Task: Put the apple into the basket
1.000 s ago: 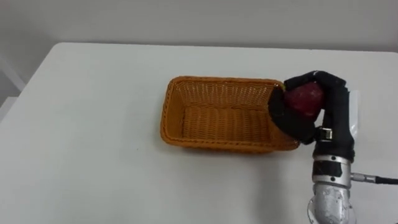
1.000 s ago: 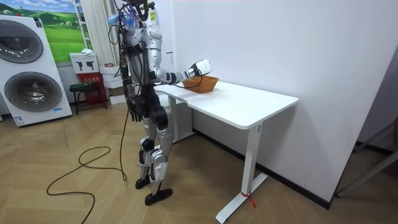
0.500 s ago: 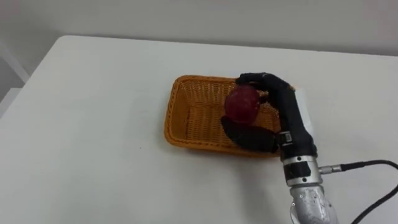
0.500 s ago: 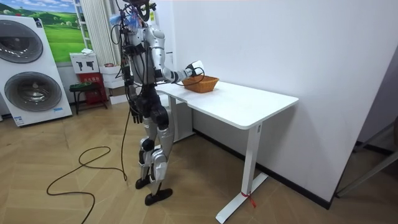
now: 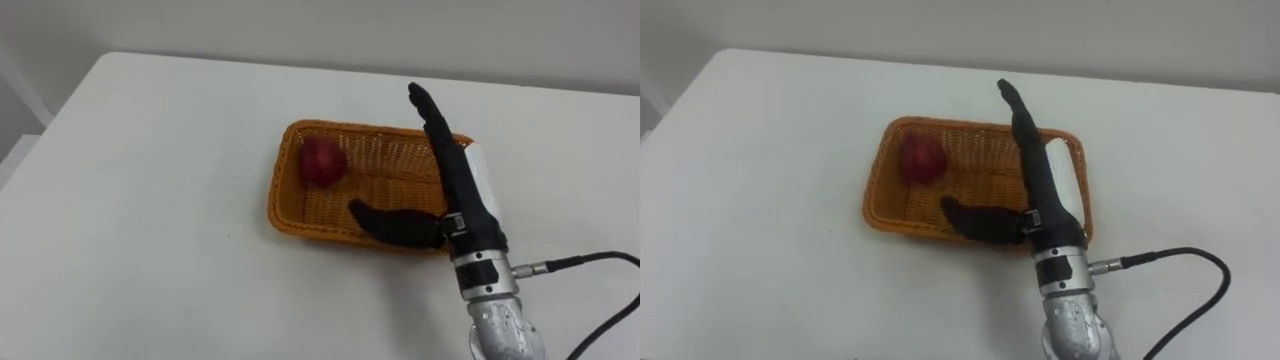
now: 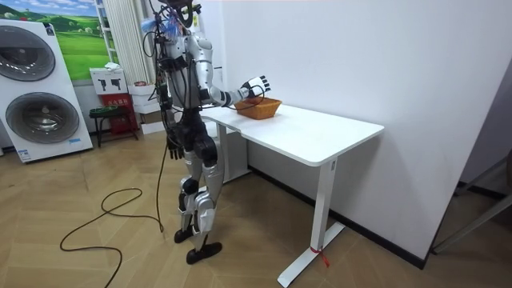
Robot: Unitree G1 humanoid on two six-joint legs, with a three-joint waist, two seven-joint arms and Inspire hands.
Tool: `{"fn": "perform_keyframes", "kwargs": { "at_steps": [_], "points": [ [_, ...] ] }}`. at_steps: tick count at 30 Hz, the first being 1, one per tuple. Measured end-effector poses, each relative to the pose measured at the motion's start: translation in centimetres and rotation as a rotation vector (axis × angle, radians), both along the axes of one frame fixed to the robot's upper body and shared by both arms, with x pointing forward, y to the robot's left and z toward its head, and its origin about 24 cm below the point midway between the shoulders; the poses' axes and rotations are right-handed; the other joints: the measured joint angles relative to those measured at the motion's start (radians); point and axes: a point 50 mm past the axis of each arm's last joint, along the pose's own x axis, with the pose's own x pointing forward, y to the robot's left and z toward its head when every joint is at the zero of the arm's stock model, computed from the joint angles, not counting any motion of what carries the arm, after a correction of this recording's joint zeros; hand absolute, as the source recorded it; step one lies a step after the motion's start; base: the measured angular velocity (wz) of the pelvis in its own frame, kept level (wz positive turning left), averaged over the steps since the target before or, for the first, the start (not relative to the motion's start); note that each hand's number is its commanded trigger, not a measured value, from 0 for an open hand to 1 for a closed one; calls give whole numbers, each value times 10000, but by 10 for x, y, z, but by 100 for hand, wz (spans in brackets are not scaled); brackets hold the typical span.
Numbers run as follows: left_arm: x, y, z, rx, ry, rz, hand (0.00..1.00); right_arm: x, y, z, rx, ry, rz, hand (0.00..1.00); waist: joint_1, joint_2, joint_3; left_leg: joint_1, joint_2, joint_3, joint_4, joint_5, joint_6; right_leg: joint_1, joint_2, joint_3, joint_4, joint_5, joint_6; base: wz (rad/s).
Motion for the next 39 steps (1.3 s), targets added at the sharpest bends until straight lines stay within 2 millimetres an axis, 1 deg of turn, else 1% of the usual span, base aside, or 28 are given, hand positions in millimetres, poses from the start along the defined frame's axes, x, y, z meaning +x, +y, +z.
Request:
{"fn": "perform_keyframes", "kwargs": {
  "at_steps": [2,3,5,6,8,9,11,12,13,14,15,17,18,20,21,23,26,27,29,30,31,32,33,34,35,36,38,39],
  "points": [
    [0,1,0,24,-34,138,0,2,-12,3,234,-218,-727,0,-51,-4,58,106,3,10,-14,0,0,109,-8,-9,-6,0,1,0],
    [0,1,0,35,-42,181,0,3,-16,5,293,-281,-945,0,-74,1,62,121,5,3,-15,0,0,137,-11,-16,-19,0,2,4],
    [0,4,1,114,-116,230,0,5,-35,11,335,-729,-2046,0,-92,-21,49,112,-2,-3,-23,0,0,144,-14,-42,-17,-1,3,0],
    [-1,5,1,131,-128,278,0,5,-40,12,323,-844,-2301,0,-113,-31,42,102,-7,-1,-24,0,0,144,-9,-44,-13,-1,2,0],
    [-10,9,3,228,-143,776,0,6,-62,20,225,-1349,-3420,0,-411,-149,-43,85,-21,-41,-16,0,0,134,-9,-142,-4,-1,3,7],
    [-12,11,4,272,-180,971,0,5,-69,23,194,-1508,-3781,0,-467,-185,-68,92,-18,-41,-17,0,0,128,-8,-144,-5,-1,3,4],
    [-23,18,7,470,-145,1450,0,1,-98,35,131,-2288,-5382,0,-576,-294,-145,139,-16,-33,-24,0,0,157,0,-127,-5,-1,3,0],
    [-25,19,7,508,-108,1463,0,-1,-103,37,139,-2478,-5752,0,-595,-316,-161,159,-16,-33,-26,0,0,183,2,-127,-6,-1,3,0],
    [-27,20,8,558,-62,1462,0,-4,-113,42,162,-2853,-6437,0,-667,-343,-157,248,-13,-33,-54,0,0,247,8,-124,-8,-1,3,3],
    [-28,21,8,592,-38,1478,0,-7,-122,45,315,-3135,-7013,0,-828,-382,-156,305,-10,-43,-67,0,0,324,7,-145,-13,-1,3,5],
    [-29,21,8,611,-41,1514,0,-9,-126,47,371,-3279,-7311,0,-862,-382,-155,306,-10,-49,-67,0,0,348,9,-143,-12,-1,3,0],
    [-28,24,9,716,-149,1708,0,-15,-140,52,530,-3796,-8244,0,-898,-369,-145,311,-13,-33,-58,0,0,357,8,-132,-19,0,3,-2],
    [-28,27,10,854,-214,1766,0,-20,-150,54,600,-4078,-8894,0,-980,-385,-139,302,-15,-30,-41,0,0,351,7,-114,-14,0,4,0],
    [-30,30,11,1114,-270,2030,0,-30,-167,54,667,-4374,-10166,0,-1091,-390,-132,289,-2,85,-5,0,0,305,4,-18,2,0,4,-12],
    [-31,31,12,1167,-278,2047,0,-32,-171,53,689,-4383,-10456,0,-1129,-381,-127,280,-1,90,-1,0,0,295,2,-8,4,0,4,-11],
    [-34,32,13,1260,-322,2063,0,-42,-185,44,911,-4240,-11673,0,-1343,-341,-137,285,14,106,-2,-1,1,227,-5,18,22,1,4,-4],
    [-34,33,14,1306,-333,2073,0,-52,-197,29,1578,-3698,-12788,0,-1457,-361,-120,286,21,97,-24,-1,1,165,9,110,81,1,3,-6],
    [-33,33,14,1313,-340,2104,0,-57,-203,21,2126,-3361,-13317,0,-1528,-337,-129,273,24,106,-57,-1,1,113,22,221,117,3,-2,-11],
    [-31,33,14,1341,-372,2121,0,-70,-216,6,3288,-2714,-14532,0,-1668,-300,-145,170,22,104,-52,-2,3,39,14,233,170,3,-1,-4],
    [-30,33,14,1349,-382,2110,0,-74,-220,1,3499,-2524,-14875,0,-1688,-276,-179,116,17,108,-34,-2,3,33,14,241,171,5,0,0],
    [-29,34,15,1370,-452,2166,0,-83,-226,-8,3788,-2116,-15466,0,-1755,-277,-200,105,10,104,1,0,5,28,14,240,176,10,4,0],
    [-29,36,15,1426,-532,2355,0,-95,-232,-21,4269,-1535,-16115,0,-1803,-260,-200,105,0,94,2,1,5,39,15,226,175,10,3,4],
    [-29,37,16,1461,-549,2402,0,-101,-234,-29,4538,-1178,-16463,0,-1848,-256,-202,105,0,91,1,1,5,50,15,204,173,10,3,7],
    [-30,37,16,1476,-512,2445,0,-112,-237,-44,5063,-457,-17099,0,-1896,-227,-219,109,0,97,5,2,6,58,14,186,172,10,3,4],
    [-31,36,15,1463,-486,2453,0,-117,-238,-52,5215,-54,-17370,0,-1918,-201,-224,111,-1,97,5,3,7,56,15,203,171,10,3,0],
    [-30,35,15,1447,-510,2443,0,-132,-238,-68,5265,917,-17923,0,-1925,-169,-215,111,-2,82,0,4,8,62,15,210,169,9,4,0],
    [-30,35,15,1455,-482,2481,0,-159,-227,-100,5522,2857,-18704,0,-1899,-131,-212,114,9,86,7,8,5,59,27,237,170,8,3,0],
    [-31,35,15,1443,-460,2495,0,-165,-223,-108,5605,3355,-18851,0,-1898,-129,-210,115,10,89,6,8,4,58,29,246,169,7,3,0]
  ]
}}
